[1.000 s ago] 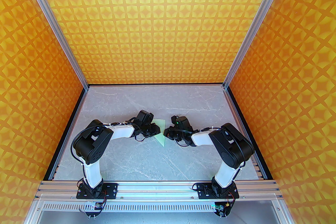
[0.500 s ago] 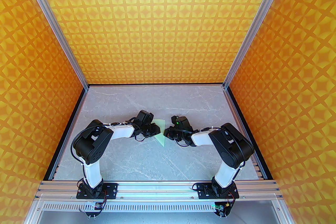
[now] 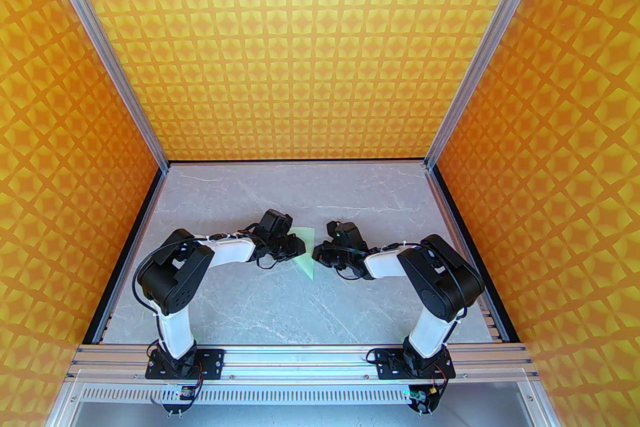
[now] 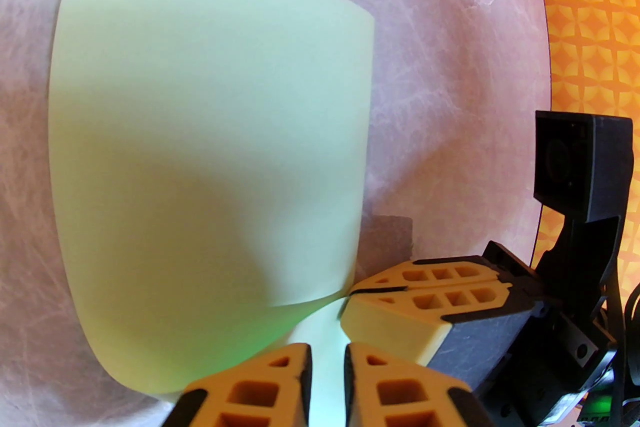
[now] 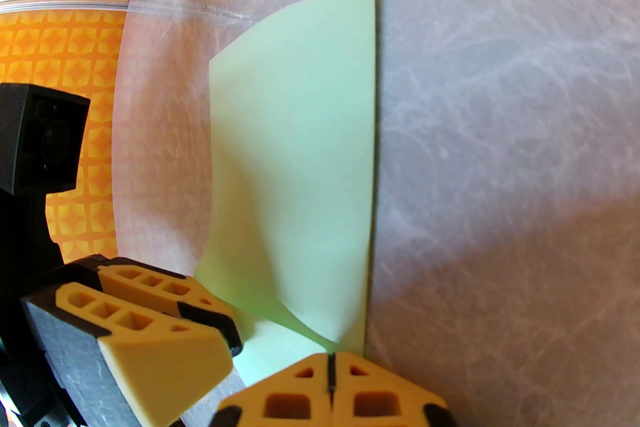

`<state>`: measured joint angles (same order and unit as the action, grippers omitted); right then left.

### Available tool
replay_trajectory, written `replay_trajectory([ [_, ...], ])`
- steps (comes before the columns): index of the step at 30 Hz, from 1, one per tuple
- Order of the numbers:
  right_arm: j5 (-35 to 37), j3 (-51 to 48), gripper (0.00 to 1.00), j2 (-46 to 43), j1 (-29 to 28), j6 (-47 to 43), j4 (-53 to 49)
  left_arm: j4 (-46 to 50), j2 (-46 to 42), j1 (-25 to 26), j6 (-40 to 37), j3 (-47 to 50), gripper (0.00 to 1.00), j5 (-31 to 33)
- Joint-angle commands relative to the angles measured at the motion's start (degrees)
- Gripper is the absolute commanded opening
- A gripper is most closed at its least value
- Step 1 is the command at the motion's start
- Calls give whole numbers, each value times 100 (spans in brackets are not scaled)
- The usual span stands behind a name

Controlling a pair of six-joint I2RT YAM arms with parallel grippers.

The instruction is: Fold a paper plane with a square sheet of paper (fold left side to right side)

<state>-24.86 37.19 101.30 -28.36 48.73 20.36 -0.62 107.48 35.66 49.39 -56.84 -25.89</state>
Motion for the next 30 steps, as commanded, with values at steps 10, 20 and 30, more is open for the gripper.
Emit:
replay_trajectory([
  [10, 107, -159, 0, -36, 32, -20, 26, -43, 291, -3, -91, 171, 21, 128],
  [20, 113, -168, 0, -66, 32, -22, 1, 193, -184, -32, -274, 46, 21, 137],
  [30, 96, -185, 0, -74, 32, -22, 14, 417, -100, -262, -586, -58, 22, 162],
])
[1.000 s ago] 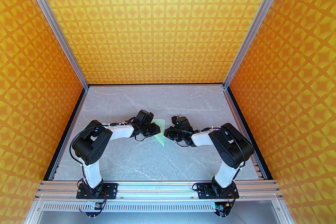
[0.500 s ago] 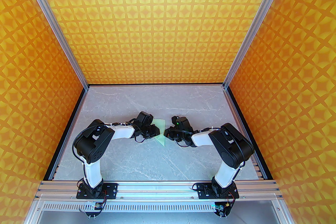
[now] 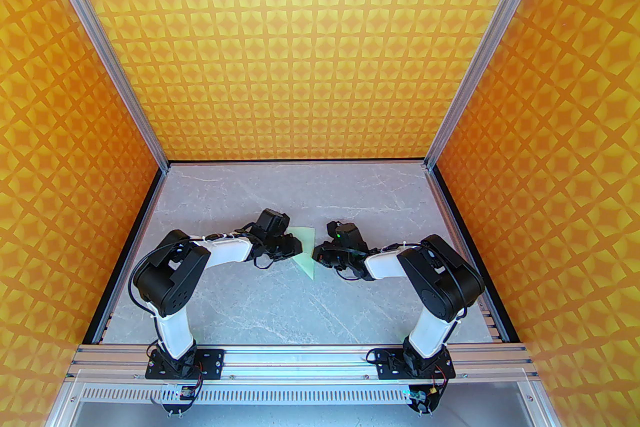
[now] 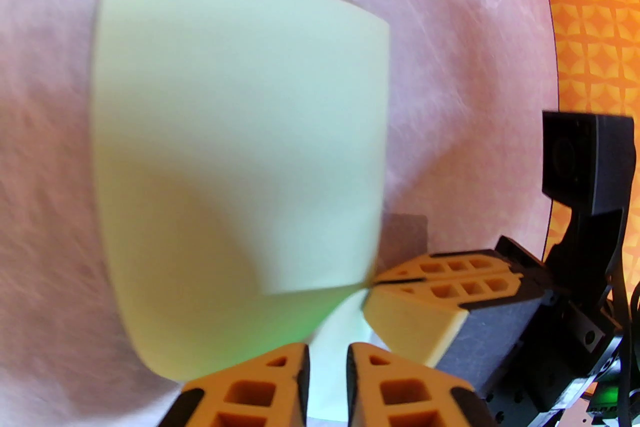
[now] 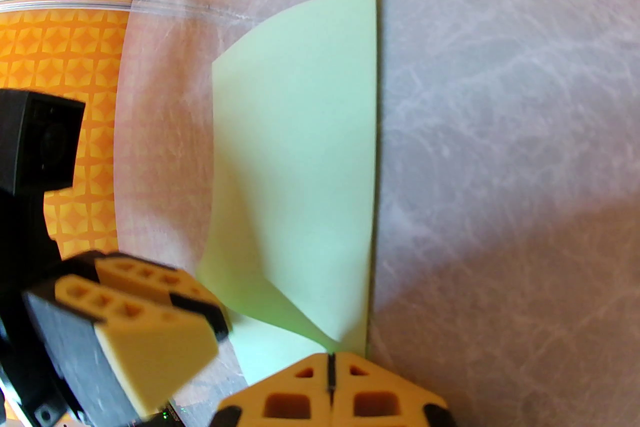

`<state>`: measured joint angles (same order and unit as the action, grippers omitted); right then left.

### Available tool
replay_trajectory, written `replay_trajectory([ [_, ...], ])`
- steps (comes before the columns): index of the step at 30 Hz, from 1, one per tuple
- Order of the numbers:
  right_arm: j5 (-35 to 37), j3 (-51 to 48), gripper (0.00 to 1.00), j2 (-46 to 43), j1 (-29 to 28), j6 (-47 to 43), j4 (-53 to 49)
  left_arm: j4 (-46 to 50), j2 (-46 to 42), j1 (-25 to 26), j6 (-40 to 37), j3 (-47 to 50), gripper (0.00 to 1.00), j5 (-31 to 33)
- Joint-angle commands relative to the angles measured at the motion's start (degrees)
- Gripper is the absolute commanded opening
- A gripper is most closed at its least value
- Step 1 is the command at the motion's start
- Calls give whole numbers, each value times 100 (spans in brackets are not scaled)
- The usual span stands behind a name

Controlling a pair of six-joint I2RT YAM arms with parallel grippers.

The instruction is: Fold a paper plane with a square sheet of paper (fold left side to right side)

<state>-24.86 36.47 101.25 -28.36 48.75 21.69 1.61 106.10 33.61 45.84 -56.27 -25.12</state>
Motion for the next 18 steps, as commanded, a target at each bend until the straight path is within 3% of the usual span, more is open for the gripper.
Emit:
replay_trajectory([
  [1, 102, -119, 0, -69, 32, -28, -122, 199, 102, -69, -251, -117, 22, 86],
  [18, 126, -129, 0, -115, 32, -32, -141, 125, 388, -73, -207, -103, 22, 113],
])
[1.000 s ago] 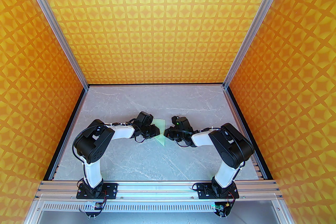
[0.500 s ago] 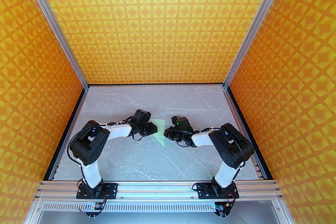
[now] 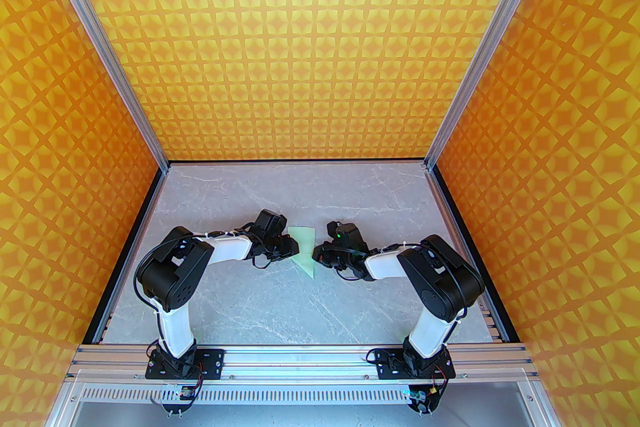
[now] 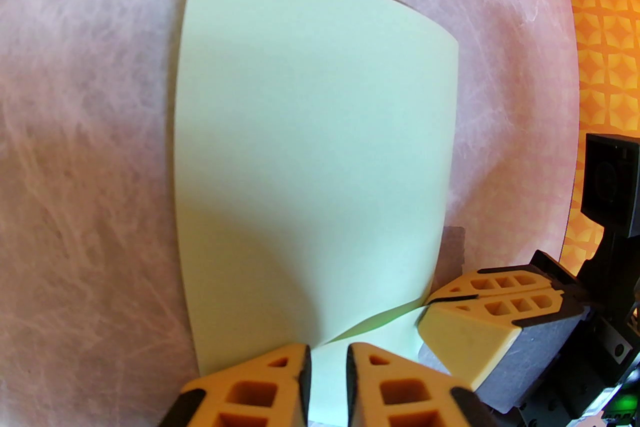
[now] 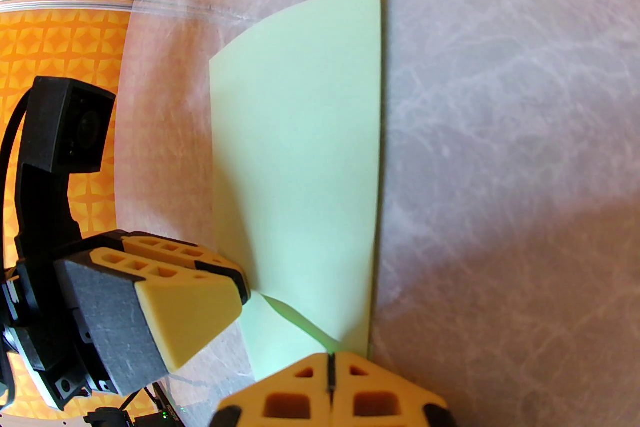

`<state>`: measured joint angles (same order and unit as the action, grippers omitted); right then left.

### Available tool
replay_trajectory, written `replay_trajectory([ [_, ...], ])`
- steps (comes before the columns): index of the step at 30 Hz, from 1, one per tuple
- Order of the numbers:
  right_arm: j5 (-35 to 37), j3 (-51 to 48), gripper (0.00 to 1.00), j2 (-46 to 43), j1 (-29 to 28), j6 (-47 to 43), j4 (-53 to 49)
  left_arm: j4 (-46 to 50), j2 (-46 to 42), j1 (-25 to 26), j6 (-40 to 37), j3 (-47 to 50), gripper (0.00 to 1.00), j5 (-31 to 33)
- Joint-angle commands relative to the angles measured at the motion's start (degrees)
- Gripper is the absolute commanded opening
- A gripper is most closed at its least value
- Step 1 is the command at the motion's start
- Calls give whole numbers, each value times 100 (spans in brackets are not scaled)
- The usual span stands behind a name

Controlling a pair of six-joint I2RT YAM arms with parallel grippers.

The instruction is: Fold a paper plane with a square sheet of paper (fold left side to right side)

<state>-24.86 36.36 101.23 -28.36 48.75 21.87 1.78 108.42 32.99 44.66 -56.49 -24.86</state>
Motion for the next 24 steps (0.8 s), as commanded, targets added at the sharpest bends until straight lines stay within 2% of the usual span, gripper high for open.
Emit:
replay_trajectory([
  [1, 129, -116, 0, -115, 32, -32, -159, 110, 162, -3, -75, -77, 22, 87],
  [9, 148, -129, 0, -114, 32, -49, -173, 165, -329, 69, -38, -125, 22, 91],
  [14, 177, -132, 0, -129, 32, -44, -183, 97, -688, 354, 122, -14, 21, 87],
  [18, 170, -129, 0, -115, 28, -44, -175, -46, -611, 597, 234, 76, 19, 43],
  [24, 169, -129, 0, -131, 32, -33, -192, -63, -234, 612, 196, 15, 16, 43],
])
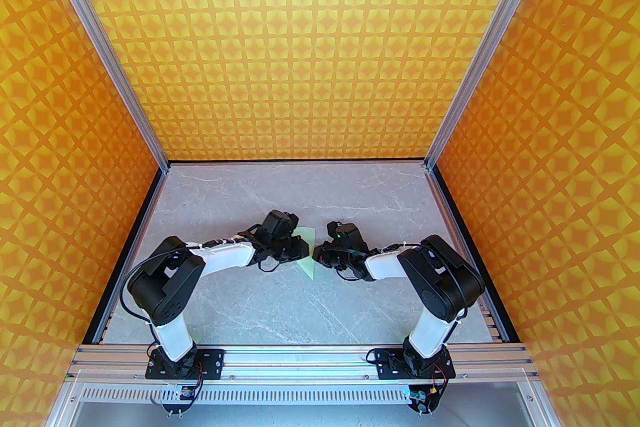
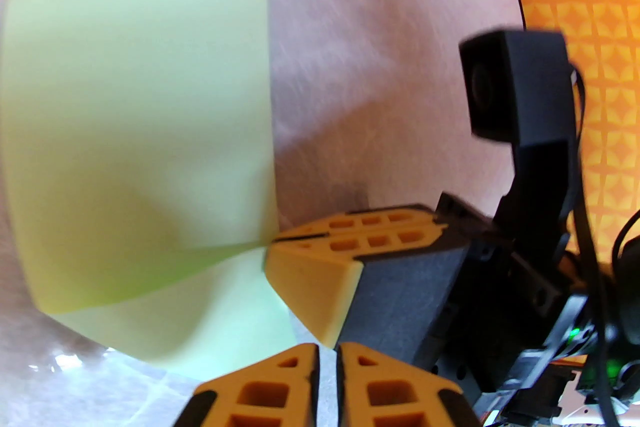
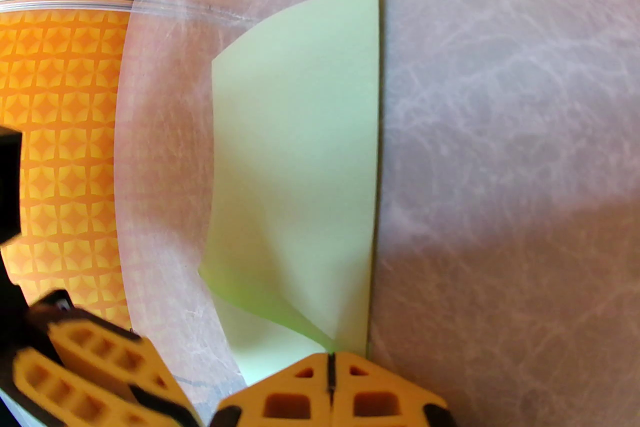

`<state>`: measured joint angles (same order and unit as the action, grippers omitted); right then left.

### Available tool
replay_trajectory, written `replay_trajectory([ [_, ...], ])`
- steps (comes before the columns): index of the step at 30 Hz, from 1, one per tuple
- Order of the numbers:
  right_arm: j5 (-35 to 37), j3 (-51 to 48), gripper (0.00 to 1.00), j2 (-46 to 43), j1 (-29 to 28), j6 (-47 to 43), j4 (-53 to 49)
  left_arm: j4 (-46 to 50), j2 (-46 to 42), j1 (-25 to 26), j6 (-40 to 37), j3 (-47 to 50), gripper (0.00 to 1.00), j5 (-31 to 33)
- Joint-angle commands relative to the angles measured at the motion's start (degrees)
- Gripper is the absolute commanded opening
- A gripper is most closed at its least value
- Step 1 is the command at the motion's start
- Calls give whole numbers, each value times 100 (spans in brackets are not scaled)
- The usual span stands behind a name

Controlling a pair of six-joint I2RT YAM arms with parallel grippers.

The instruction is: Fold a paper plane with a square sheet of paper (fold left side to right side)

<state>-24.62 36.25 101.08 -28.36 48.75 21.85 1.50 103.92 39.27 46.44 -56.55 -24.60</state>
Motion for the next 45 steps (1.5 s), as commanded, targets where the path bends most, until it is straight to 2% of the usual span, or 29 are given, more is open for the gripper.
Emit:
replay_trajectory([
  [1, 142, -127, 0, -135, 32, -33, -188, -25, 278, -15, 7, 13, 16, 31],
  [15, 141, -145, 0, -253, 32, -71, -257, -245, 625, -33, 31, 170, 15, 140],
  [18, 131, -129, 3, -334, 32, -102, -314, -282, 605, -30, 67, 237, 15, 162],
  [20, 148, -86, 9, -456, 32, -152, -458, -264, 614, -33, 67, 235, 15, 166],
  [22, 234, -44, 22, -664, 28, -252, -725, -251, 621, -33, 65, 228, 15, 166],
  [24, 296, -35, 23, -916, 32, -332, -960, -255, 630, -33, 67, 224, 15, 166],
  [33, 16, -525, 1, -1686, -260, -42, -1048, -277, 586, -27, 103, 234, 15, 166],
  [39, -45, -599, 0, -1581, -712, 62, -1016, -250, 583, -30, 98, 221, 15, 166],
  [45, -92, -544, 0, -1194, -818, 131, -836, -248, 577, -24, 103, 223, 15, 166],
])
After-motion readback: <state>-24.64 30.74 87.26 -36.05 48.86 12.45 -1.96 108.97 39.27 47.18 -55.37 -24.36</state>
